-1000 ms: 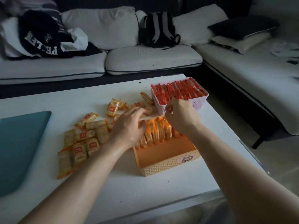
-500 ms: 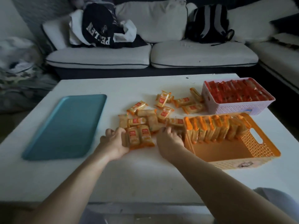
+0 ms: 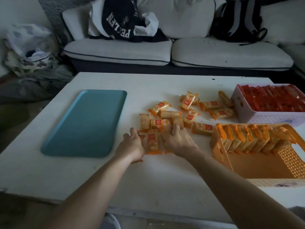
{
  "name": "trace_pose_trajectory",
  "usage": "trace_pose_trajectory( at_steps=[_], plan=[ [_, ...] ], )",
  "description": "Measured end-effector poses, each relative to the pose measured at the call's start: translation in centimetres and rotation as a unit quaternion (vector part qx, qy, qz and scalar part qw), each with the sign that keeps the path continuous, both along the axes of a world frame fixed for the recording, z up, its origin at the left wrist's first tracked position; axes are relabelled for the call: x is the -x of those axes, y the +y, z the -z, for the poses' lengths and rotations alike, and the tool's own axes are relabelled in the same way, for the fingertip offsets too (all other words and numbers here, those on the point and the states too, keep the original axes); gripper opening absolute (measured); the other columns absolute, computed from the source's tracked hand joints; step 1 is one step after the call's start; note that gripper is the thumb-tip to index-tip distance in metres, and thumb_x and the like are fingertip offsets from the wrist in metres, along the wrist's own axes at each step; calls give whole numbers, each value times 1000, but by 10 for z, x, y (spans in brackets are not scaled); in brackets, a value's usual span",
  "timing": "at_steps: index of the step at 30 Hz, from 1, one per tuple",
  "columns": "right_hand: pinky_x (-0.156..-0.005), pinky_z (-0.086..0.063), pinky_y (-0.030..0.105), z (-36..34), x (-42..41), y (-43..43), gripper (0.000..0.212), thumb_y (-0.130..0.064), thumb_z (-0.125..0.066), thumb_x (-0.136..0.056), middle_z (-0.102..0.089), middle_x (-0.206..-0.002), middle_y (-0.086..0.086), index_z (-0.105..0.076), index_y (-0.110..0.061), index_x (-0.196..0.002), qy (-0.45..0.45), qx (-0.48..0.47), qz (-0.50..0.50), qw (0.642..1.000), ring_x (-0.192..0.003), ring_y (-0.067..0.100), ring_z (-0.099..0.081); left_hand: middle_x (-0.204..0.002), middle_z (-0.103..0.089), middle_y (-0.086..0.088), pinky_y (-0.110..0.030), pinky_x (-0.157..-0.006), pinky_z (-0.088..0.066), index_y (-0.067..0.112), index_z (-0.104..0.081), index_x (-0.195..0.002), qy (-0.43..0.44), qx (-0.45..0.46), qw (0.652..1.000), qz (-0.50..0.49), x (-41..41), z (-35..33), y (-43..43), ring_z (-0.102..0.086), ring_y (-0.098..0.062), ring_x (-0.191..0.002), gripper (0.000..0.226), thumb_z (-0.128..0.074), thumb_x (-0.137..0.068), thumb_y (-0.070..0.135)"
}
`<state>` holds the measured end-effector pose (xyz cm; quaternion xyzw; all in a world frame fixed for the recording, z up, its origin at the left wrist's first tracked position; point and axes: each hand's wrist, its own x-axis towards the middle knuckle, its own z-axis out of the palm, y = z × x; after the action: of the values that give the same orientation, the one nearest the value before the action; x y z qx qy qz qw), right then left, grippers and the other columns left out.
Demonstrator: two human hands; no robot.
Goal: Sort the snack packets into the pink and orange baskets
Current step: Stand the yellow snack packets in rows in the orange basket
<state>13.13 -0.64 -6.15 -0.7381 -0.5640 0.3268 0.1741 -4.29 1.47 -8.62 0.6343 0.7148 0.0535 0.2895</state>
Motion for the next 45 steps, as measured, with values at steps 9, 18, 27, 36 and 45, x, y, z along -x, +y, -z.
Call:
trace_pose_trajectory(
  at_steps=[9, 18, 27, 36, 45],
  plan=[
    [-101, -41, 43, 22, 32, 2, 58, -42, -53, -96, -52, -136, 20, -41, -3, -137, 30, 13, 51, 998, -128, 41, -48, -97, -68, -18, -44, -62, -62, 8, -44, -123, -338, 79, 913, -216, -31, -10, 7, -70, -37, -86, 57, -63, -74, 29],
    [-75, -61, 45, 3, 18, -13, 7, -18, -71, -90, -73, -94, 16, -69, -11, -92, 433, 41, 148, 888, -84, 31, -72, -96, -78, -13, -41, -72, -62, 16, -73, -107, -464, 171, 846, -200, -25, -13, -4, -76, -31, -89, 47, -88, -73, 46],
    [-66, -45, 29, -5, -19, 44, 36, -27, -79, -72, -63, -99, 3, -54, -16, -96, -4, -123, -65, 990, -82, 23, -63, -85, -72, -5, -23, -51, -46, 22, -60, -102, -226, -98, 954, -172, -14, -2, 50, -64, -21, -61, 54, -85, -64, 51],
    [-105, -42, 45, 23, 5, 73, 82, -43, -82, -70, -53, -135, 12, -44, -16, -136, -303, -47, -236, 922, -130, 36, -46, -109, -65, -5, -37, -79, -57, 25, -43, -123, -166, -27, 978, -127, -26, 5, 75, -66, -28, -91, 55, -76, -80, 31],
    [-85, -51, 37, 26, -1, 23, 65, -49, -77, -69, -55, -114, 6, -53, -14, -118, -131, -2, -136, 982, -103, 27, -59, -92, -53, 4, -28, -58, -49, 24, -35, -133, -138, 50, 988, -46, 2, -4, 33, -54, -11, -74, 66, -76, -82, 20]
  ],
)
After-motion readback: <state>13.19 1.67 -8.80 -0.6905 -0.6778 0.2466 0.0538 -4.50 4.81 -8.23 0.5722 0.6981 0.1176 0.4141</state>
